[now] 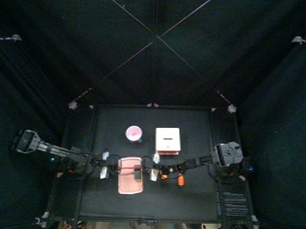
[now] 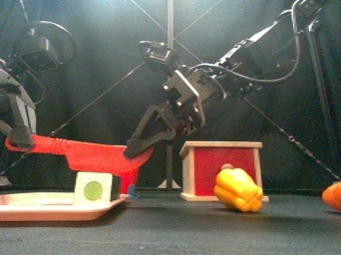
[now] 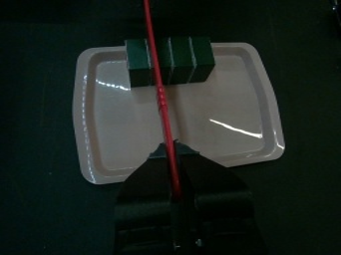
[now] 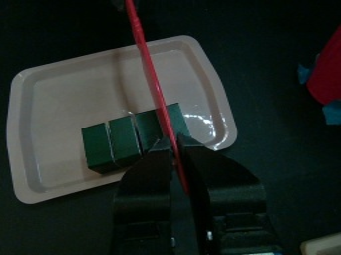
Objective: Cut sushi roll
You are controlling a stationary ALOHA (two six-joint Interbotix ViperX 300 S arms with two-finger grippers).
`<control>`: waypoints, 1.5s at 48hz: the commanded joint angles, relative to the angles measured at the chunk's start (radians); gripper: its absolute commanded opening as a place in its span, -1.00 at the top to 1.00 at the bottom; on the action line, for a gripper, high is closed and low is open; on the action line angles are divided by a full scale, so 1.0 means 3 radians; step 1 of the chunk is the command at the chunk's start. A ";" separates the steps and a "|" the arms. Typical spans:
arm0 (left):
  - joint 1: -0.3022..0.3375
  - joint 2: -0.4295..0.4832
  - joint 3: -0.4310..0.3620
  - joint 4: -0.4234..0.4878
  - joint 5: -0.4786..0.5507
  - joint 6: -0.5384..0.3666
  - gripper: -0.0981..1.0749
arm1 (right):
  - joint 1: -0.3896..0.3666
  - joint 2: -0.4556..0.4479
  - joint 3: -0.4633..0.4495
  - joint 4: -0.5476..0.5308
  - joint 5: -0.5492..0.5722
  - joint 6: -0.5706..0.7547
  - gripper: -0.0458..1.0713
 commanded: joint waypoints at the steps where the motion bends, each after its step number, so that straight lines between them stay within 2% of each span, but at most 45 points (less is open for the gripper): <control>1: -0.0107 0.0020 -0.0026 -0.0015 -0.0026 0.0010 0.32 | -0.0066 -0.0051 0.0005 0.0046 0.0026 0.0020 0.16; 32: -0.0107 0.0031 -0.0005 -0.0020 -0.0026 0.0010 0.32 | -0.0072 0.0000 -0.0015 0.0102 -0.0031 0.0020 0.16; 72: -0.0072 0.0031 0.0046 -0.0015 -0.0087 0.0015 0.32 | -0.0072 -0.0031 -0.0118 0.0138 0.0128 0.0020 0.16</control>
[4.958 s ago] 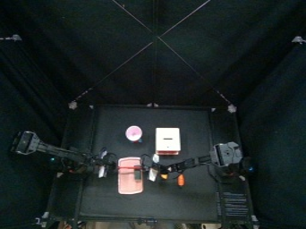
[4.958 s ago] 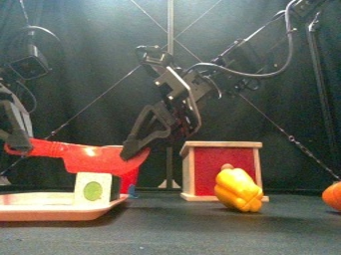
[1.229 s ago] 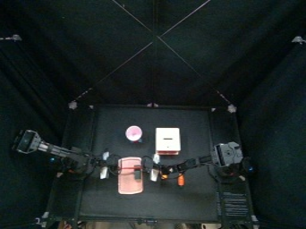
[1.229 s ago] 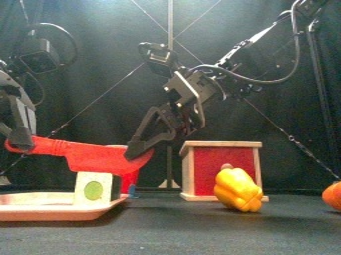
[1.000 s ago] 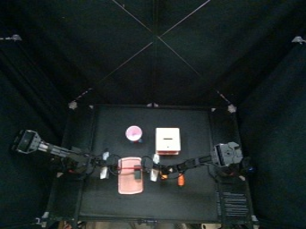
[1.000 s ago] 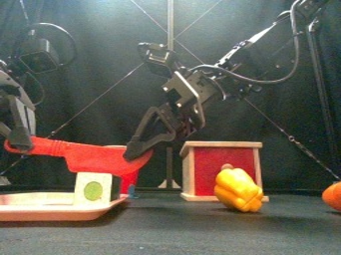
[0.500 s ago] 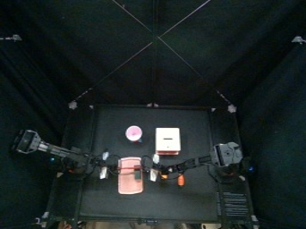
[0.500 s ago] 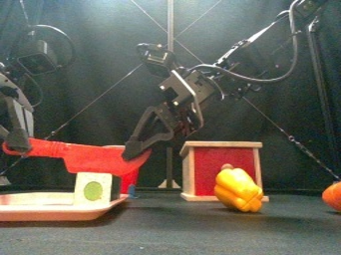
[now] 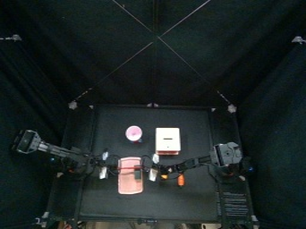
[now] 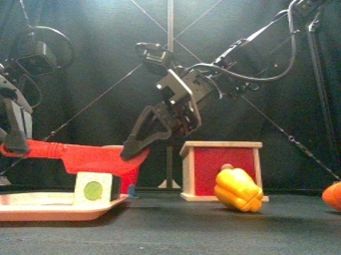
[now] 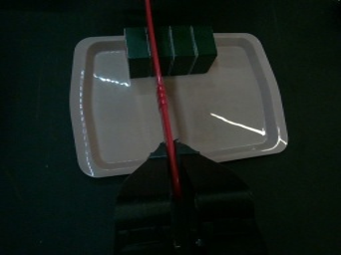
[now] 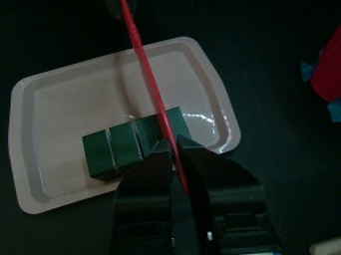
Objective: Cut sushi roll
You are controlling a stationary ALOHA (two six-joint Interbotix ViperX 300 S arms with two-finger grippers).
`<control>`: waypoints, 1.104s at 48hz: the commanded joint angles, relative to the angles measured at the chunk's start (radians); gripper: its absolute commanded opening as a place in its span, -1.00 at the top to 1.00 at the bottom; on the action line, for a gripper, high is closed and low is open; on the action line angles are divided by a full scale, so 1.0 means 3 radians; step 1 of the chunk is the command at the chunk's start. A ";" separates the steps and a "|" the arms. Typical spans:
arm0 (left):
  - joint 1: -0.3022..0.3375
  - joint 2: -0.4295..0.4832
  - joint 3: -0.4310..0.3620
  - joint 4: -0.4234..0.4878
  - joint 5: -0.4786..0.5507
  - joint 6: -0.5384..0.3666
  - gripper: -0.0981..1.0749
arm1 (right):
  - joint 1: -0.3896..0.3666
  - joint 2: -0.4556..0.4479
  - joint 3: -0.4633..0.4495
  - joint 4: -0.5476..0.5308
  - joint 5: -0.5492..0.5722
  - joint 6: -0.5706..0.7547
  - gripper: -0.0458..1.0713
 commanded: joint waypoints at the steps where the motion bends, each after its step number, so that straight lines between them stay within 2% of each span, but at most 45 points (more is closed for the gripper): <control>1: -0.0072 0.0000 -0.0020 0.0000 -0.0041 0.0015 0.32 | -0.0077 -0.0077 -0.0031 0.0020 0.0128 0.0020 0.16; 53: -0.0056 0.0046 -0.0010 0.0000 -0.0133 0.0020 0.32 | -0.0061 -0.0072 0.0066 0.0082 0.0020 0.0010 0.16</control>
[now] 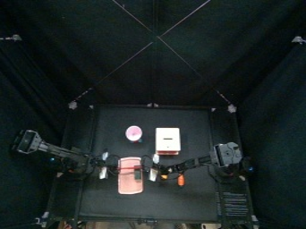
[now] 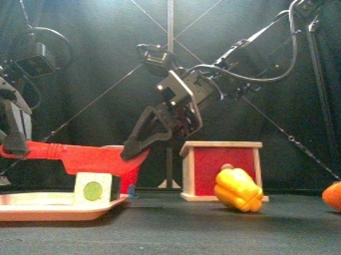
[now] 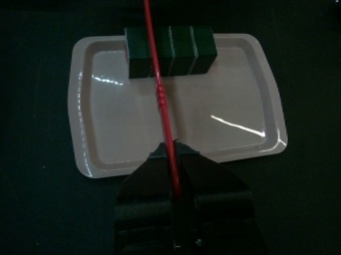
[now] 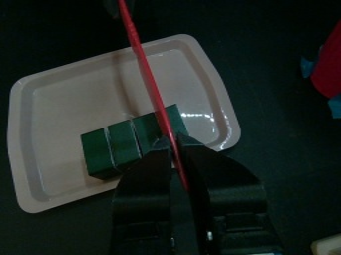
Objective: Cut sushi roll
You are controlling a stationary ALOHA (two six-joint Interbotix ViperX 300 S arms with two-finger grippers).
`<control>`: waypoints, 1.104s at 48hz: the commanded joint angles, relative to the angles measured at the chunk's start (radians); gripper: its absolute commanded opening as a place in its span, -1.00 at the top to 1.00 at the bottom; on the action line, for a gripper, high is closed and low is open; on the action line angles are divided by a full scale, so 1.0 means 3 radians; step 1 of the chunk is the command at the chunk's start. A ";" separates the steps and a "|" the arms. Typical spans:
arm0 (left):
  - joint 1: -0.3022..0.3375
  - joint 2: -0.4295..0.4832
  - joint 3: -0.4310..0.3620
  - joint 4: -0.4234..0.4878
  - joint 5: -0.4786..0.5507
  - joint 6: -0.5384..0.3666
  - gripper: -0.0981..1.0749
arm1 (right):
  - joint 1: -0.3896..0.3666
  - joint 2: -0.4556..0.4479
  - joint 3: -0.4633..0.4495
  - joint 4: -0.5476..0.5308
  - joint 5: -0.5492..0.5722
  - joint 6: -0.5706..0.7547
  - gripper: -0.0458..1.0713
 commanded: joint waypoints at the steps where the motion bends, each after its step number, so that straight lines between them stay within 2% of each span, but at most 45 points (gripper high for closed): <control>1: -0.0056 0.0005 -0.0046 0.0010 -0.0020 0.0015 0.31 | -0.0056 -0.0097 0.0041 0.0026 0.0031 0.0015 0.16; 18: -0.0051 0.0005 -0.0061 0.0015 -0.0020 0.0015 0.32 | -0.0056 -0.0128 0.0051 0.0010 0.0046 0.0015 0.16; 41: -0.0020 0.0005 0.0005 0.0010 -0.0051 0.0015 0.32 | -0.0077 -0.0020 0.0051 0.0041 0.0000 0.0026 0.16; 53: 0.0005 -0.0020 -0.0097 0.0112 -0.0087 0.0036 0.32 | -0.0077 -0.0077 0.0020 0.0036 0.0056 0.0020 0.16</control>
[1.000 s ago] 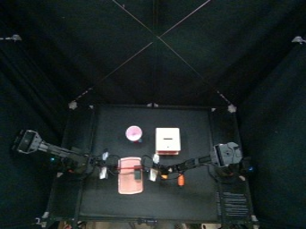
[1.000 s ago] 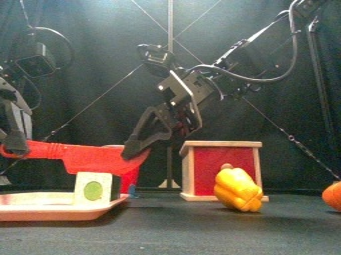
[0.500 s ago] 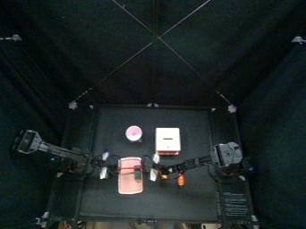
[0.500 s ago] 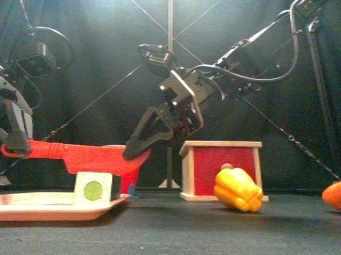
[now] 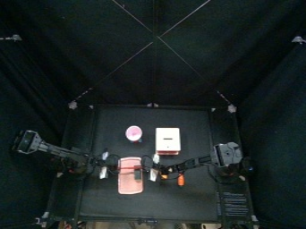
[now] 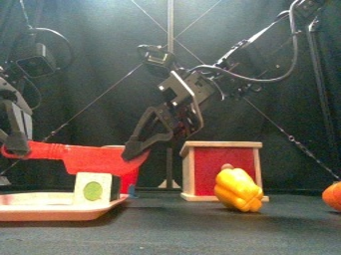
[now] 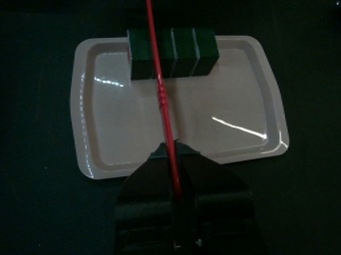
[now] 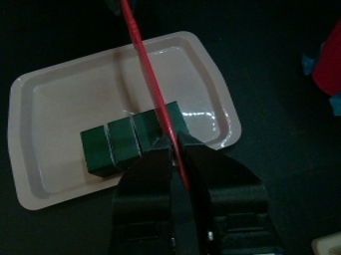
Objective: Cut sushi roll
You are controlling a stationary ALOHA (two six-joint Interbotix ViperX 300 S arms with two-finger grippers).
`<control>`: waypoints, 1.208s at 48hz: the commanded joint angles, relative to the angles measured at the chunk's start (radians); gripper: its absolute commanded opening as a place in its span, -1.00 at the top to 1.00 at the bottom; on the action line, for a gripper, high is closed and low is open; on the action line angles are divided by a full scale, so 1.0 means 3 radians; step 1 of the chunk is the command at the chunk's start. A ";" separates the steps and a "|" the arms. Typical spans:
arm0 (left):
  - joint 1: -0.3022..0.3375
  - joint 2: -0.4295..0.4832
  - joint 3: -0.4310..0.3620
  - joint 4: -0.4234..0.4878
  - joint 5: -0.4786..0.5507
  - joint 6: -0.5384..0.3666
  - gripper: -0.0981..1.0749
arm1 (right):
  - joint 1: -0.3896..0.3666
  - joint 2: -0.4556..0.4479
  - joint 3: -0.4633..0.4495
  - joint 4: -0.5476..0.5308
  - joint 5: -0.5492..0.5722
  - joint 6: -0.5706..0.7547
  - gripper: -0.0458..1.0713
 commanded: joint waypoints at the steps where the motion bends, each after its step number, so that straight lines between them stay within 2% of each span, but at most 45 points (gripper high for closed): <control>1: -0.0031 -0.0026 -0.0107 0.0112 -0.0046 0.0015 0.32 | -0.0077 -0.0092 0.0000 0.0026 0.0097 0.0015 0.16; 6: -0.0031 -0.0046 -0.0133 0.0256 -0.0046 0.0000 0.32 | -0.0061 -0.0169 0.0015 0.0015 0.0164 0.0010 0.16; 15: -0.0036 -0.0046 -0.0138 0.0271 -0.0051 0.0005 0.32 | -0.0046 -0.0205 0.0051 0.0015 0.0225 0.0010 0.16; 58: -0.0061 -0.0051 -0.0061 0.0133 -0.0036 0.0000 0.32 | -0.0046 -0.0179 0.0102 0.0020 0.0123 0.0005 0.16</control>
